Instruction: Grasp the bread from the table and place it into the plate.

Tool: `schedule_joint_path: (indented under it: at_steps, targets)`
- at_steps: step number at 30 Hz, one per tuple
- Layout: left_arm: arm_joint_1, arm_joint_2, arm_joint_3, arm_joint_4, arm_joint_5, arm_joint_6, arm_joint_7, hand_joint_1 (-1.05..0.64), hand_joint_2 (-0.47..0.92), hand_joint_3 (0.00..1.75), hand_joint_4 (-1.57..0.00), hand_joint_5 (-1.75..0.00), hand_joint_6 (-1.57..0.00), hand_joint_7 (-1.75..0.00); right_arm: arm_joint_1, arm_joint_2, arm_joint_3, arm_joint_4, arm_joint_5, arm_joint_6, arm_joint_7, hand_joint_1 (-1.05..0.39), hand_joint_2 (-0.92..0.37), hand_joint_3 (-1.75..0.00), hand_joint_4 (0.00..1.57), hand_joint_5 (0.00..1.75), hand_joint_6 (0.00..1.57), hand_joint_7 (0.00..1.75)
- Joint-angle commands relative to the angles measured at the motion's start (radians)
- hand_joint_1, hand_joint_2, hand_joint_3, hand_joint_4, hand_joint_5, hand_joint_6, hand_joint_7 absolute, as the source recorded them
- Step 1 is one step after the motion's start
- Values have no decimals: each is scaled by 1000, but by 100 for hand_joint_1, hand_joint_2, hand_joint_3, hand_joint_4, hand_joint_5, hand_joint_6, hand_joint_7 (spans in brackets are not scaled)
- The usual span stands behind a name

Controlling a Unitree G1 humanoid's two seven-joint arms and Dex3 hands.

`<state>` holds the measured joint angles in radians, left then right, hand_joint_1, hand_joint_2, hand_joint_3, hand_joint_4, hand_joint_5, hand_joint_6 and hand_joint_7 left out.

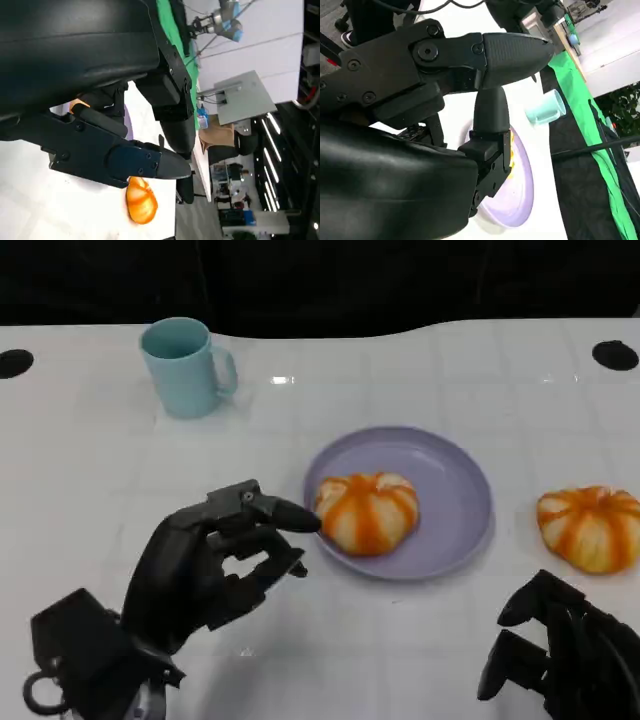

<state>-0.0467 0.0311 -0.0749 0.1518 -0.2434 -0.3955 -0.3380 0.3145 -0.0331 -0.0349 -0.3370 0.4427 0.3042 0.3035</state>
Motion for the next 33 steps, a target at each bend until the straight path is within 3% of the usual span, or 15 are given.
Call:
schedule_joint_path:
  at_steps: [1,10,33]
  targets:
    - [32,-9,14,-46,-31,46,-9,-62,92,27,-64,-164,-69,-119,3,-10,-4,-9,5,0,-1,-53,-92,-43,64,175,44,165]
    - [118,-48,31,-76,-109,84,-43,-59,92,36,-68,-175,-62,-140,1,-15,-7,-10,12,2,5,-52,-92,-44,64,175,44,166]
    - [243,-112,88,-133,-173,249,-10,-58,92,32,-72,-175,-59,-159,10,-18,-7,-27,16,6,3,-52,-92,-45,63,175,44,165]
